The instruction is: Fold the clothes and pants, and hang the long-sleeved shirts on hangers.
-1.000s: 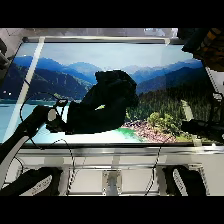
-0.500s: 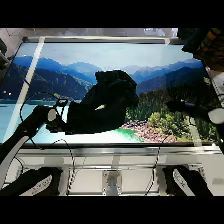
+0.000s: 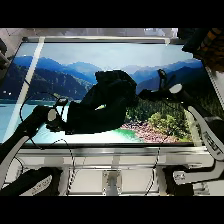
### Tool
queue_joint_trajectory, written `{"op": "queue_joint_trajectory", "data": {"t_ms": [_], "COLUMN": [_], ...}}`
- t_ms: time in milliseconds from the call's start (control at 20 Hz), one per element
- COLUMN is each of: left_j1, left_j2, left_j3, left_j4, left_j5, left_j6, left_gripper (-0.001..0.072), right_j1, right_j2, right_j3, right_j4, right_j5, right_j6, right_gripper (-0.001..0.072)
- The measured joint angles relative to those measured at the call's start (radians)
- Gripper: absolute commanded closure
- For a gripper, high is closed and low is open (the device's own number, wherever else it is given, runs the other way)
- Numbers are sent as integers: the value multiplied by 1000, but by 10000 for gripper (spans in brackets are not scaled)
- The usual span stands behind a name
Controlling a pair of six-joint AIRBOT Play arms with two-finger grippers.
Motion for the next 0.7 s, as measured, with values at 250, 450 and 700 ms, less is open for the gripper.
{"op": "queue_joint_trajectory", "data": {"t_ms": [250, 450, 700], "left_j1": [0, 0, 0], "left_j2": [0, 0, 21], "left_j3": [0, 0, 2], "left_j4": [0, 0, 0], "left_j5": [5, 16, 35], "left_j6": [0, 0, 0], "left_gripper": [137, 137, 137], "right_j1": [70, 109, 123], "right_j2": [-151, -185, -164], "right_j3": [126, 152, 215], "right_j4": [-32, -40, -69], "right_j5": [14, 53, 155], "right_j6": [86, 112, 122], "right_gripper": [365, 694, 697]}}
